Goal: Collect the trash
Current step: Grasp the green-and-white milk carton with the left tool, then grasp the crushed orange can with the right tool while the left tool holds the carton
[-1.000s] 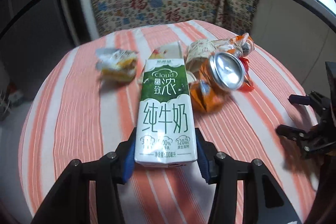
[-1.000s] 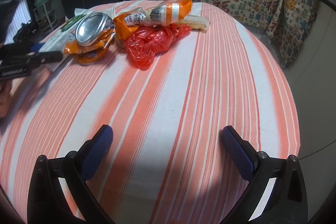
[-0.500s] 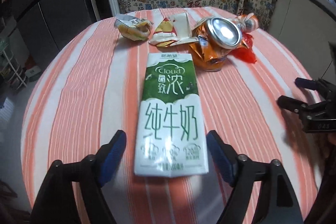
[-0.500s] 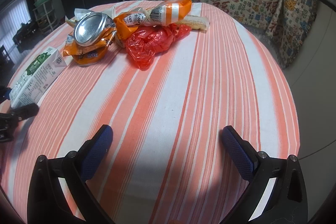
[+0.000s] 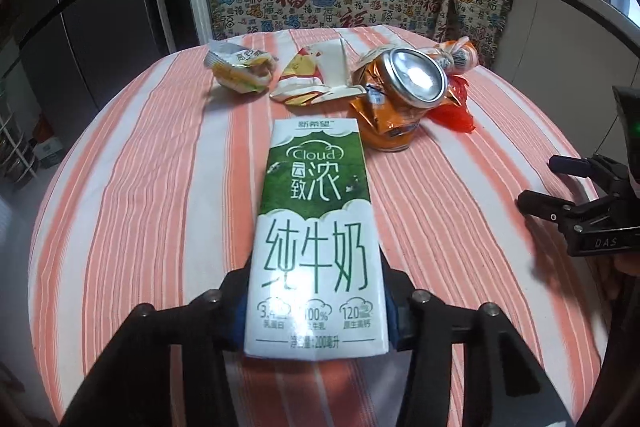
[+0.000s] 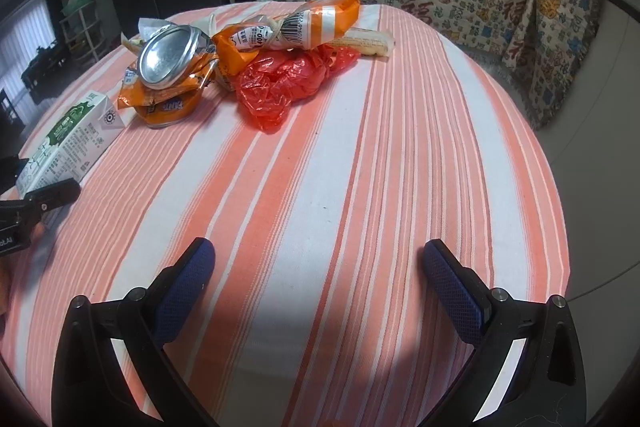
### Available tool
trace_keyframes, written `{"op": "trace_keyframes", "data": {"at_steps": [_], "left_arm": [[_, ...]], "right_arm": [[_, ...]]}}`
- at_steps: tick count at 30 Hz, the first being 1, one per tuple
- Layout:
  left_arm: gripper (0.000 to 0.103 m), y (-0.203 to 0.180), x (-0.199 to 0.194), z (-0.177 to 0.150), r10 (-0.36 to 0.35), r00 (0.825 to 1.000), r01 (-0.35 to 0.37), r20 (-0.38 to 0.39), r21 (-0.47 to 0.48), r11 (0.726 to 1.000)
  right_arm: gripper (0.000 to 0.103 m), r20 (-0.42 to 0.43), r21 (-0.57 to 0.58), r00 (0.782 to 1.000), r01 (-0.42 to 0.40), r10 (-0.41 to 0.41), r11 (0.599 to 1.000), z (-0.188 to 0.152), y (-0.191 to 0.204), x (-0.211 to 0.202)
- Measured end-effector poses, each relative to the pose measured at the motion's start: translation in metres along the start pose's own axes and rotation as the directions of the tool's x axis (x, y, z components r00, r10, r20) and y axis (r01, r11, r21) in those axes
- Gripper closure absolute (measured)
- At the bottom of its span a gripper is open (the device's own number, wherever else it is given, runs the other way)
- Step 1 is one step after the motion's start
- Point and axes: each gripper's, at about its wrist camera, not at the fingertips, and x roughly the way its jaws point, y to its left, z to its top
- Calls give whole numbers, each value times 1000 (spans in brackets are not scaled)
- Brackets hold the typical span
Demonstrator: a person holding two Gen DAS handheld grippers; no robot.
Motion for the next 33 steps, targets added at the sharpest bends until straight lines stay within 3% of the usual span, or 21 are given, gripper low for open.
{"op": "trace_keyframes", "data": {"at_steps": [4, 7, 8, 12, 15, 17, 18, 19, 22, 26, 29, 30, 33], "left_arm": [[53, 27, -7, -5, 33, 999, -32, 10, -91, 995], [53, 47, -10, -7, 45, 999, -43, 6, -160, 986], [53, 51, -11, -8, 48, 999, -47, 6, -172, 984], [52, 55, -12, -12, 52, 999, -51, 4, -173, 984], [52, 55, -11, -13, 58, 998, -57, 1, -165, 985], [52, 57, -11, -12, 51, 999, -50, 2, -170, 984], [52, 58, -11, -11, 44, 999, -43, 4, -176, 984], [52, 60, -11, -12, 37, 999, -36, 6, -181, 983], [52, 61, -11, -11, 33, 999, -32, 6, -183, 983], [52, 52, -8, -11, 67, 998, -67, -9, -139, 988], [45, 46, -5, -9, 81, 997, -82, -18, -100, 992], [44, 45, -5, -9, 82, 996, -83, -19, -95, 992], [42, 46, -4, -9, 76, 997, -77, -20, -96, 992]], "right_arm": [[1, -5, 33, 999, 37, -37, 999, -1, 7, -5], [2, 31, 83, 994, -109, 107, 991, 3, 29, -7], [2, 36, 81, 992, -124, 122, 989, 8, 39, -4], [7, 24, 63, 986, -169, 168, 984, 45, 81, 25], [7, 13, 33, 993, -118, 117, 993, 74, 106, 50], [17, 19, 21, 996, -84, 83, 996, 85, 115, 60], [30, 27, 21, 998, -63, 63, 998, 87, 117, 62], [33, 39, 25, 997, -64, 63, 998, 88, 117, 59], [34, 56, -13, 988, -143, 144, 990, 74, 116, 43], [33, -24, -217, 976, -216, 216, 952, 28, 122, 15], [28, -31, -274, 983, -184, 183, 944, -1, 108, -7], [21, -33, -262, 986, -164, 161, 951, -5, 102, -12], [17, -15, -196, 992, -126, 125, 973, -12, 81, -25]]}}
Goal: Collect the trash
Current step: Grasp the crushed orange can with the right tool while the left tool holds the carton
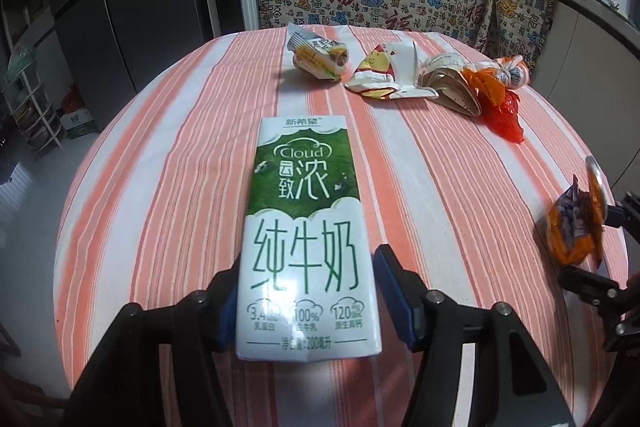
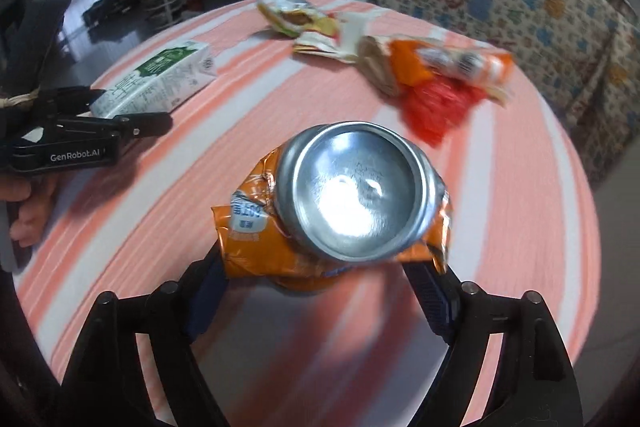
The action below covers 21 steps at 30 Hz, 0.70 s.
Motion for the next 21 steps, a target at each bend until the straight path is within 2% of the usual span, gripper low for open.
{"op": "trace_keyframes", "data": {"at_steps": [2, 4, 9, 11, 16, 17, 19, 21], "left_arm": [[42, 0, 0, 0, -4, 1000, 4, 0, -4, 1000], [42, -1, -1, -1, 0, 1000, 0, 1, -1, 1000], [42, -1, -1, -1, -1, 1000, 1, 1, -1, 1000], [42, -2, -1, -1, 1, 1000, -1, 1, 0, 1000], [42, 1, -2, -2, -10, 1000, 10, 3, -8, 1000], [42, 3, -2, -2, -22, 1000, 22, 6, -16, 1000], [42, 9, -5, -3, -59, 998, 59, 15, -41, 997], [42, 11, -8, -4, -83, 996, 84, 15, -48, 995]], "right_arm": [[12, 8, 83, 1000, 17, -18, 996, -5, -8, -9], [6, 27, 170, 1000, -2, -3, 985, -9, -10, -17], [5, 48, 359, 999, -6, -12, 933, -14, -10, -33], [4, 72, 390, 997, 0, -30, 921, -11, -6, -36], [6, 54, 351, 993, 77, -102, 933, 2, 11, -21], [9, 56, 357, 991, 95, -123, 929, 1, 10, -20], [44, 59, 400, 991, 91, -124, 912, -8, -2, -22], [54, 63, 424, 994, 55, -90, 904, -19, -15, -30]]}}
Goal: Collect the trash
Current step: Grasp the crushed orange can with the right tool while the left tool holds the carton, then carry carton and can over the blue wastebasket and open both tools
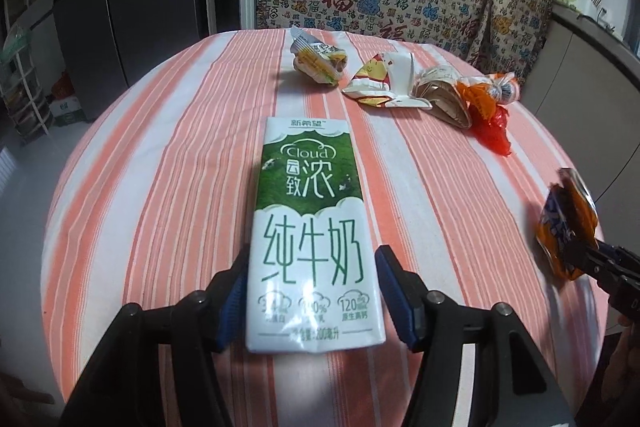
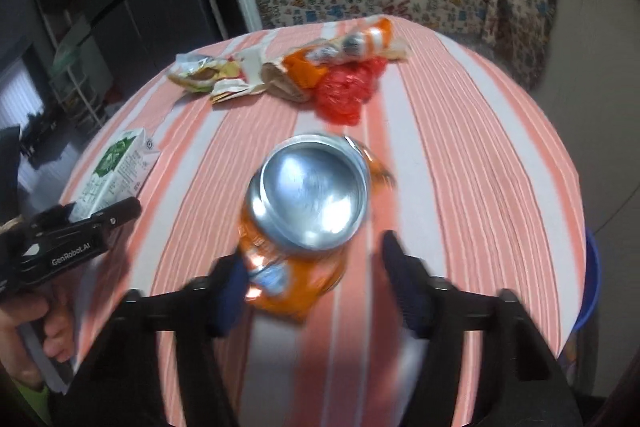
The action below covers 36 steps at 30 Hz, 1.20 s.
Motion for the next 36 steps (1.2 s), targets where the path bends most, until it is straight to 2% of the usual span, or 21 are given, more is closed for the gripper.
{"op": "trace_keyframes", "data": {"at_steps": [8, 9, 11, 12, 13, 16, 17, 18, 19, 20, 21, 22, 23, 26, 31, 36], "left_arm": [[42, -10, -4, -4, -54, 998, 54, -11, 29, 998], [42, -12, -4, -4, -61, 998, 61, -12, 42, 997], [42, -16, -3, -3, -66, 998, 67, -15, 59, 996], [42, -16, -1, -1, -71, 997, 72, -18, 61, 996], [42, -16, 0, 2, -78, 997, 79, -22, 59, 995], [42, -14, 3, 8, -97, 995, 98, -39, 47, 994], [42, -14, 5, 10, -96, 994, 98, -48, 45, 994], [42, -14, 6, 12, -92, 994, 95, -56, 41, 995], [42, -13, 7, 14, -92, 994, 94, -59, 36, 995], [42, -13, 8, 15, -96, 993, 98, -62, 32, 995], [43, -13, 8, 16, -93, 994, 95, -59, 31, 995], [49, -13, 7, 17, -90, 994, 92, -58, 33, 995], [54, -13, 5, 17, -87, 995, 89, -56, 41, 995], [54, -18, -1, 14, -94, 994, 96, -54, 47, 994], [54, -50, -11, 8, -102, 993, 107, -55, 92, 990], [54, -68, -16, 0, -145, 987, 150, -75, 74, 986]], "right_arm": [[51, -3, 4, 1000, -18, 18, 1000, -10, -54, -23], [47, -7, -10, 999, -44, 44, 999, -7, -53, -23], [29, -9, -63, 997, -75, 74, 995, 0, -45, -24], [16, -10, -105, 997, -82, 81, 991, 4, -38, -25], [13, -10, -161, 996, -85, 84, 983, 9, -28, -24], [14, -8, -318, 998, -67, 68, 946, 19, -2, -18], [16, -7, -359, 998, -61, 63, 931, 22, 5, -16], [26, -7, -398, 998, -55, 57, 916, 25, 12, -13], [46, -12, -418, 999, -52, 52, 907, 26, 16, -11], [60, -13, -429, 999, -42, 40, 903, 29, 18, -9], [81, -4, -425, 999, -33, 35, 905, 31, 18, -10], [88, 1, -411, 999, -41, 45, 911, 34, 16, -13], [89, 4, -391, 998, -55, 62, 919, 36, 12, -18], [91, 14, -340, 996, -82, 93, 937, 40, 0, -30], [91, -15, -263, 994, -105, 105, 959, 40, -25, -33], [91, -93, -294, 992, -107, 83, 950, 29, -32, -30]]}}
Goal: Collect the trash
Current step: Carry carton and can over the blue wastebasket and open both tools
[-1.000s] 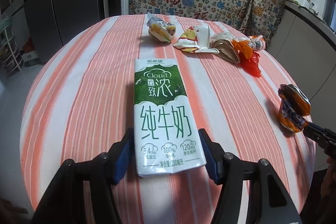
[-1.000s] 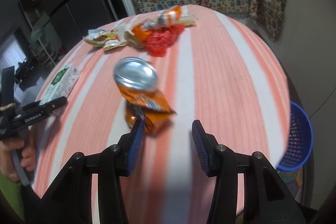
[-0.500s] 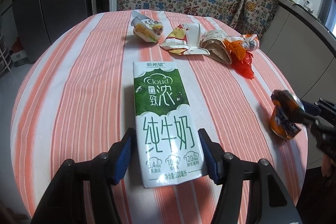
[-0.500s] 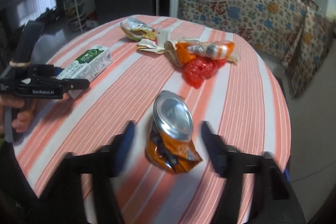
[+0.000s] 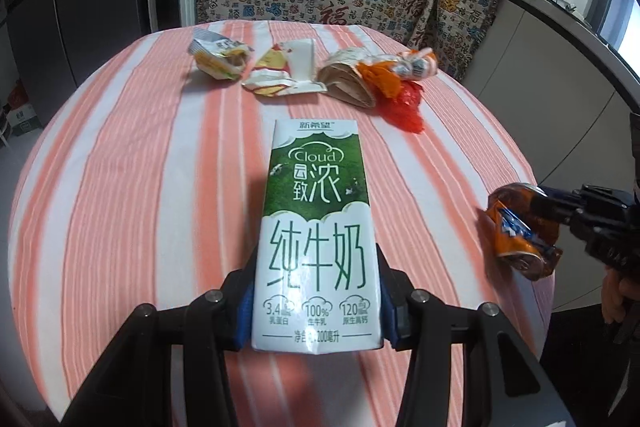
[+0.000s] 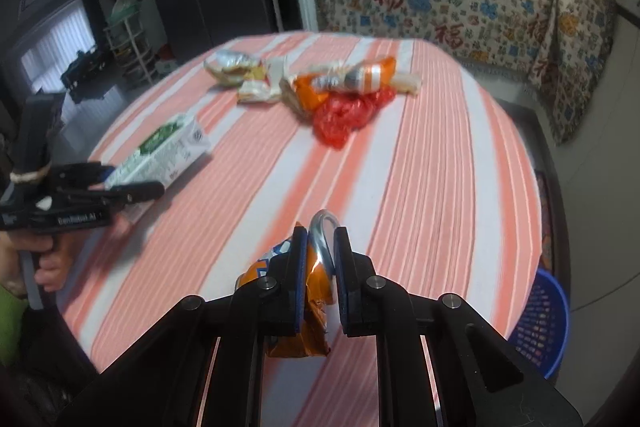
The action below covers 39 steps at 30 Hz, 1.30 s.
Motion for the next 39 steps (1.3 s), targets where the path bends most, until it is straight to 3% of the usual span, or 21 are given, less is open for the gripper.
{"op": "trace_keyframes", "data": {"at_steps": [6, 12, 16, 20, 25, 32, 39], "left_arm": [[54, -22, 4, -4, -4, 1000, 4, -19, 25, 1000], [54, -67, 0, 9, -71, 997, 71, 0, 64, 995], [54, -115, 4, 27, -127, 992, 127, -4, 125, 984], [54, -177, 14, 46, -186, 982, 184, -12, 207, 961], [54, -259, 41, 69, -255, 966, 258, -45, 272, 927], [54, -341, 99, 83, -305, 943, 331, -131, 293, 897], [54, -390, 153, 81, -304, 932, 353, -197, 306, 884]], "right_arm": [[91, -42, 8, 999, 16, -15, 1000, -12, -10, 0], [92, 55, 151, 998, -2, -7, 989, -10, -41, -25], [92, 125, 259, 990, 25, -59, 966, -9, -80, -53], [92, 162, 352, 974, 94, -160, 931, -14, -130, -88], [92, 139, 449, 948, 197, -286, 871, -33, -193, -120], [92, 77, 540, 930, 263, -358, 800, -56, -266, -124], [92, 44, 601, 923, 282, -383, 748, -77, -311, -116]]}}
